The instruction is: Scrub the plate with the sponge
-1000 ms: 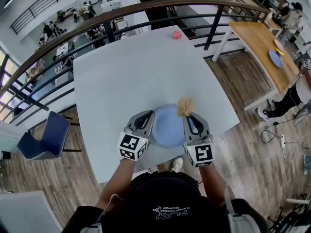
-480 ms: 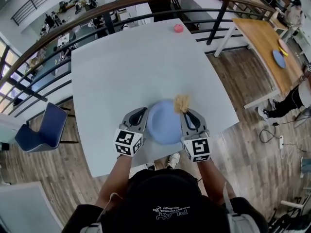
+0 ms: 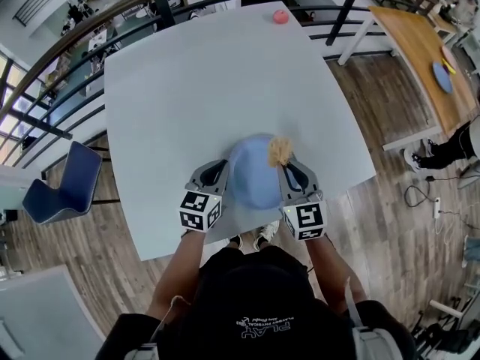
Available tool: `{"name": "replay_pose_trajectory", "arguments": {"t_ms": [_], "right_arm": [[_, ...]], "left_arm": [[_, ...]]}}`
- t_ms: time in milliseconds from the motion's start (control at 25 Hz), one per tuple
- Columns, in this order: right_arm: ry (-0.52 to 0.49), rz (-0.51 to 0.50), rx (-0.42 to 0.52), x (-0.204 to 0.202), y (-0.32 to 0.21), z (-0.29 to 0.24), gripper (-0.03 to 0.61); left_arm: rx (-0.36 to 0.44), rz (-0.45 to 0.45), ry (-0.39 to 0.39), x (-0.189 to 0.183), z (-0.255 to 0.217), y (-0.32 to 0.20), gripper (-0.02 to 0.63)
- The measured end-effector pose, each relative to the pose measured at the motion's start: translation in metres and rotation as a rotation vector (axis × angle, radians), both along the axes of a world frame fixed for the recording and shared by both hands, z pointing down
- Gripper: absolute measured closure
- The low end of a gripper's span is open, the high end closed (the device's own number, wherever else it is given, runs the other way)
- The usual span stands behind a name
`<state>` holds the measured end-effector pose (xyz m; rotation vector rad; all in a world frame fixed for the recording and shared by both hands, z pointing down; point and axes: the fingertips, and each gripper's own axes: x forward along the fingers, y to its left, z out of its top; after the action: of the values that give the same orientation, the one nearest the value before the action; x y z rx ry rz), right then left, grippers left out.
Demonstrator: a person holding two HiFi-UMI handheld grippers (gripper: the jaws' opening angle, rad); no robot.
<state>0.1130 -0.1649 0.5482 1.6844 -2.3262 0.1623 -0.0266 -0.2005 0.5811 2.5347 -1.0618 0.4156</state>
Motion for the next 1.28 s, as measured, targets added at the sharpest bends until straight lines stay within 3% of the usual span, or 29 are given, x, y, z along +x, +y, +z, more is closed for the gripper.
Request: {"name": "replay_pose_trajectory", "arguments": {"t_ms": [280, 440, 520, 640, 1040, 1280], "right_arm": [[-0.006, -0.008, -0.059, 0.000, -0.001, 0.027, 0.534], [-0.010, -0.012, -0.072, -0.007, -0.001, 0.032, 0.534], [-0.011, -0.015, -0.077, -0.007, 0.000, 0.036, 0.534], [-0.020, -0.015, -0.083, -0.004, -0.002, 0.039, 0.534], [-0.036, -0.035, -0.101, -0.011, -0.008, 0.046, 0.534], [-0.039, -0.052, -0.102, -0.015, -0.010, 0.047, 0.534]], "left_arm": [[-0.133, 0.004, -0.039, 0.001, 0.043, 0.010, 0.601], [-0.241, -0.037, -0.033, -0.011, 0.065, 0.013, 0.593], [-0.304, -0.062, -0.023, -0.013, 0.077, 0.015, 0.513], [-0.382, -0.102, -0.020, -0.015, 0.093, 0.013, 0.477], [-0.584, -0.081, -0.067, -0.010, 0.129, 0.018, 0.462], [-0.675, -0.088, -0.028, -0.005, 0.144, 0.026, 0.463]]}}
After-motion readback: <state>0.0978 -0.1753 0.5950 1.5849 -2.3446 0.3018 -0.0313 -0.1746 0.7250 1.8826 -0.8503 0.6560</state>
